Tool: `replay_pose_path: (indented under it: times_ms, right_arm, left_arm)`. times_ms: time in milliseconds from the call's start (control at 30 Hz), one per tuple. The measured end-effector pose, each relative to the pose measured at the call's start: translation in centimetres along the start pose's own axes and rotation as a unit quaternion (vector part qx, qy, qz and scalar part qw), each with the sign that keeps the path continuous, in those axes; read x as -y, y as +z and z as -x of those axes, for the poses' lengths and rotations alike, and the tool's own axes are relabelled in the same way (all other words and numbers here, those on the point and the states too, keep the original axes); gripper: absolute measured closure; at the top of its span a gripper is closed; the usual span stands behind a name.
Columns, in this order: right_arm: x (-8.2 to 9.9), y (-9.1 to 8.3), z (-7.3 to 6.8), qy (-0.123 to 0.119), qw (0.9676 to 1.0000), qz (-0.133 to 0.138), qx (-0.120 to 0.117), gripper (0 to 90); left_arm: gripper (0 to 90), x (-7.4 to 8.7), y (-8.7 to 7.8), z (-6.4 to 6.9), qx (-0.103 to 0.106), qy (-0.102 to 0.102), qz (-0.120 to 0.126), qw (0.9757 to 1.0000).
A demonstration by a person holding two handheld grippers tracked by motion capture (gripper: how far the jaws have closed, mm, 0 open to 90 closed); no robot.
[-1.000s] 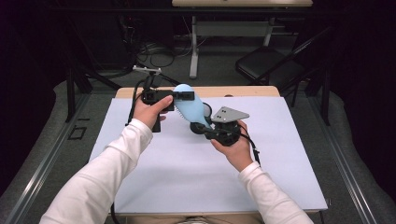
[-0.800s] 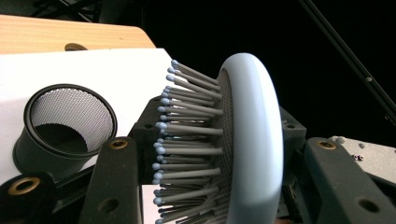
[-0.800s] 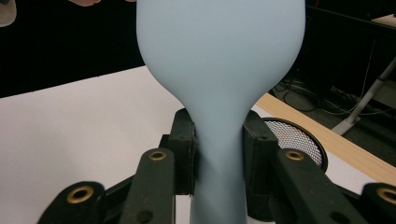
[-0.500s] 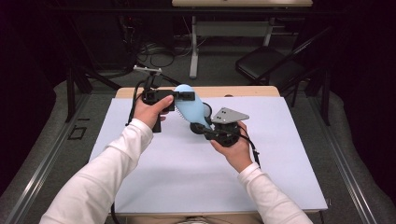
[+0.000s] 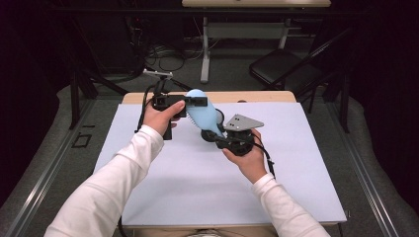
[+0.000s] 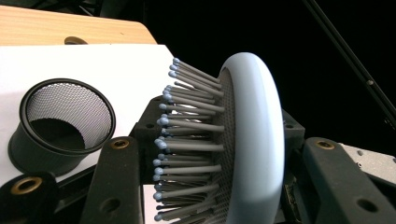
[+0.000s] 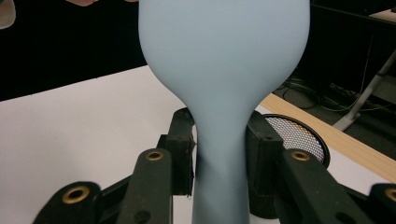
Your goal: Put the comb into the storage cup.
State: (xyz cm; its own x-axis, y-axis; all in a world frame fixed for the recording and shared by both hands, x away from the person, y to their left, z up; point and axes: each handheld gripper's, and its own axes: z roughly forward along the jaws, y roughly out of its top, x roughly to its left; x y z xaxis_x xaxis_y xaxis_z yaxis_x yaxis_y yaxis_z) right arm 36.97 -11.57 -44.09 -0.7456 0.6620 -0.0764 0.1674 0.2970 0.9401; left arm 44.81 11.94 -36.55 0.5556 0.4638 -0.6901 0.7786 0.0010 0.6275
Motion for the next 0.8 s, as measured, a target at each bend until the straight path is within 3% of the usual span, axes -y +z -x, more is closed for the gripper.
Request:
replay_pose_path:
  times_ms: [500,800]
  right_arm:
    - [0.48,0.02,0.16,0.016,0.9994,-0.020,0.021,45.6]
    - [0.31,-0.10,-0.09,0.011,0.9996,-0.002,0.028,34.4]
  left_arm:
    - [51.1,-0.21,-0.05,-0.36,-0.009,0.000,0.004,0.9999]
    - [51.0,-0.38,-0.21,-0.59,-0.019,0.005,0.010,0.9998]
